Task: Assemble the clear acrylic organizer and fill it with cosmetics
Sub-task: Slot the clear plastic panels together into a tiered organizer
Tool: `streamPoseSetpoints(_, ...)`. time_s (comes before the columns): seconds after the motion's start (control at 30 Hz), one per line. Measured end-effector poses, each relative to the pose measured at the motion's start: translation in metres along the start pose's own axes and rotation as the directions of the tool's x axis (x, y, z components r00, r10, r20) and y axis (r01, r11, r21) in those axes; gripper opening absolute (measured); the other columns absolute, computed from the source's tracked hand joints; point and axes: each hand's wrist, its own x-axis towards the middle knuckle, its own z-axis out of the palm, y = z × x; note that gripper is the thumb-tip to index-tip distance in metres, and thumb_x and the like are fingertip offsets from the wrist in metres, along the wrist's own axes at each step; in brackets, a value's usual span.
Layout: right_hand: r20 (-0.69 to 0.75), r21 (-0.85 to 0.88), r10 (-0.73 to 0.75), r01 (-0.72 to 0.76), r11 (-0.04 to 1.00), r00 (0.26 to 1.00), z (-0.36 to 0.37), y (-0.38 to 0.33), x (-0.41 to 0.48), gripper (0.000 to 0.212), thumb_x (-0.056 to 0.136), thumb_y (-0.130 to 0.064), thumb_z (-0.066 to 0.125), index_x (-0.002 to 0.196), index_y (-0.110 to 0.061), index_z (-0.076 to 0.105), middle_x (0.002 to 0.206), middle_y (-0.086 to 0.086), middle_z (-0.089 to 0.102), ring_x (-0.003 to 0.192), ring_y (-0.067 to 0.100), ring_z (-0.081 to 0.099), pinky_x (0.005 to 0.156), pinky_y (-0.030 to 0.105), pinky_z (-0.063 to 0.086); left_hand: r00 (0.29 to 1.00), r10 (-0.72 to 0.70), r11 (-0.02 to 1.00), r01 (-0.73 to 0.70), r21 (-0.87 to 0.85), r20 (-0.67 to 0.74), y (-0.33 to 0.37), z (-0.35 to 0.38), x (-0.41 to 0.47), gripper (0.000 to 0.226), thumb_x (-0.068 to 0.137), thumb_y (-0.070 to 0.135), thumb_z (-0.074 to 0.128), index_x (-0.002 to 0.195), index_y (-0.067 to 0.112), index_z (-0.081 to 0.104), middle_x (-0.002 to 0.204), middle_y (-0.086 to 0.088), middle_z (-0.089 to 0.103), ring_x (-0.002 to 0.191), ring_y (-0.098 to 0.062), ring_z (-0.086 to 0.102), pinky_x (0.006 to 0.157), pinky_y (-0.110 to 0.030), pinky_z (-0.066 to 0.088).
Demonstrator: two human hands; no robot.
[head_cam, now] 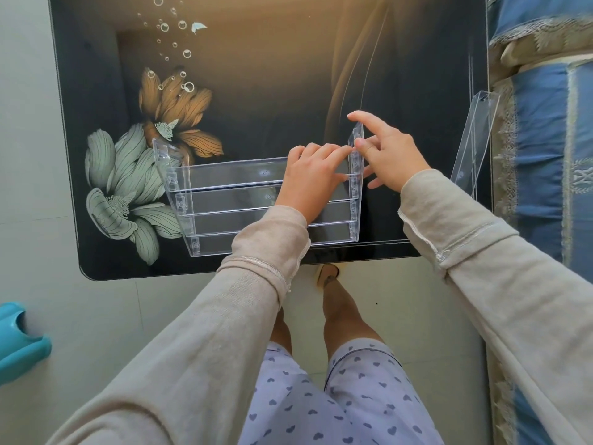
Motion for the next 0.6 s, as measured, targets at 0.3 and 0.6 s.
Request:
streamPoseSetpoints(0.3,-0.395,0.108,0.004,0.042,0.993,0.919,-0.003,0.019,-0.011,0.041,0.092,-0.019,0.050,0.133,-0.018,0.045,0.101,0.011,0.065,0.083,0.015,0.056,0.089,0.030,0.047,0.999,0.037,0.998,-0.037,0.047,-0.003,0.000,-0.001,-0.001,0.043,0.092,0.031,0.049,0.134,0.021,0.044,0.131,0.000,0.055,0.119,-0.024,0.050,0.104,-0.035,0.029)
streamPoseSetpoints(0.6,-0.621,0.248,0.553,-0.530,0.811,0.556,-0.026,0.091,-0.024,0.068,0.082,-0.030,0.063,0.138,-0.003,0.034,0.143,0.017,0.036,0.132,0.030,0.035,0.108,0.042,0.027,0.989,-0.117,0.991,0.122,0.053,-0.096,-0.001,-0.013,-0.033,0.049,0.092,0.033,0.047,0.139,0.022,0.037,0.146,-0.004,0.041,0.139,-0.027,0.031,0.117,-0.049,0.012)
